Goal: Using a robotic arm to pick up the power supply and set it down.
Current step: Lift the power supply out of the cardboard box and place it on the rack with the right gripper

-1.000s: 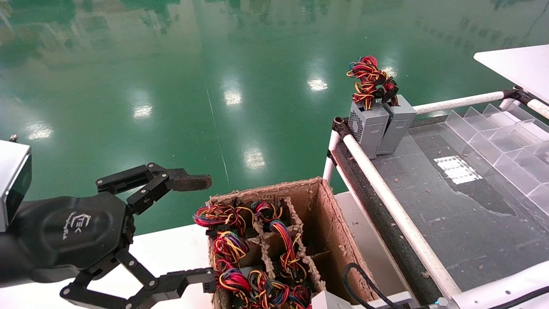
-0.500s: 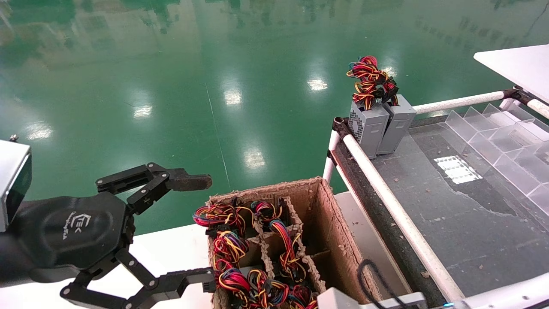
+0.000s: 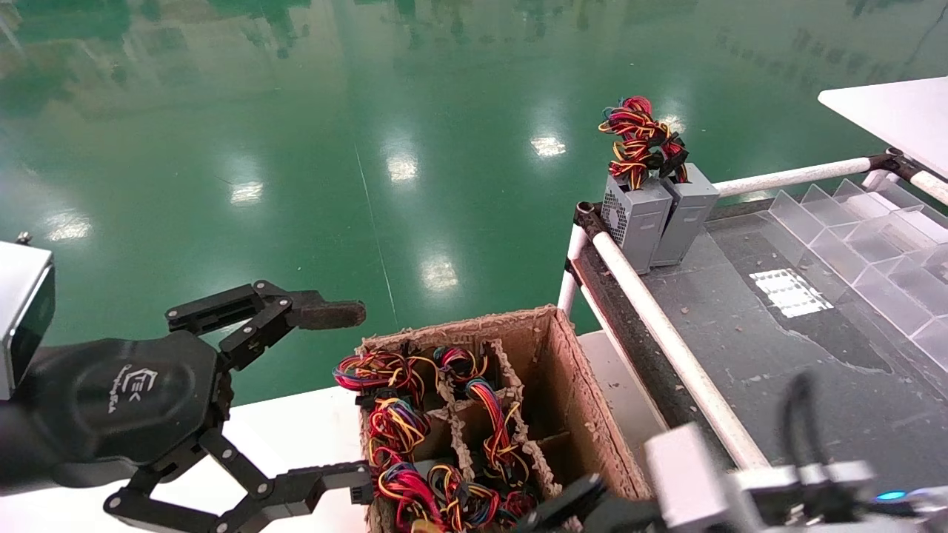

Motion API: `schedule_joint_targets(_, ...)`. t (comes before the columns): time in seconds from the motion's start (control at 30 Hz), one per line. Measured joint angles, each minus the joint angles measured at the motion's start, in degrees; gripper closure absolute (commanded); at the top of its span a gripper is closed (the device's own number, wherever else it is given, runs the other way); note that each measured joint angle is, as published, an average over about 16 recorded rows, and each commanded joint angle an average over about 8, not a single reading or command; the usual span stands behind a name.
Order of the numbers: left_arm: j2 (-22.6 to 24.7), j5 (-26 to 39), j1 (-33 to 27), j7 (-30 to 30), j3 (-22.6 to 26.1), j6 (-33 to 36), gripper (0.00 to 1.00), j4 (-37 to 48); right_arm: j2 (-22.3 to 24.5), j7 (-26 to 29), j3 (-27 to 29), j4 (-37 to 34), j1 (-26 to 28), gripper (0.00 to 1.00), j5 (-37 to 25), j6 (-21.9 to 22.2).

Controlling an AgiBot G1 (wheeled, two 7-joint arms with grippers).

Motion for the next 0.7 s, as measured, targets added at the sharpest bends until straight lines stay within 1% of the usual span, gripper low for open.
schedule_joint_targets(0.2,-0.01,-0.01,0.0,0.01,0.01,-0.01,0.0,0.0,2.97,-0.35,3.77,1.06,0.11,1.0,4.56,1.54)
schedule_joint_targets(0.4,-0.01,-0.02,-0.01,0.01,0.03,-0.01,0.0,0.0,5.62,-0.91,7.32,-0.19,1.72,1.0,8.23,2.3)
schedule_joint_targets(0.53,-0.02,-0.03,-0.01,0.02,0.04,-0.02,0.0,0.0,7.32,-1.63,9.28,-2.22,3.7,1.0,9.5,2.33)
schedule_joint_targets(0.7,-0.02,-0.03,-0.01,0.03,0.05,-0.02,0.0,0.0,9.38,-3.08,11.0,-5.95,6.79,1.0,9.29,2.14)
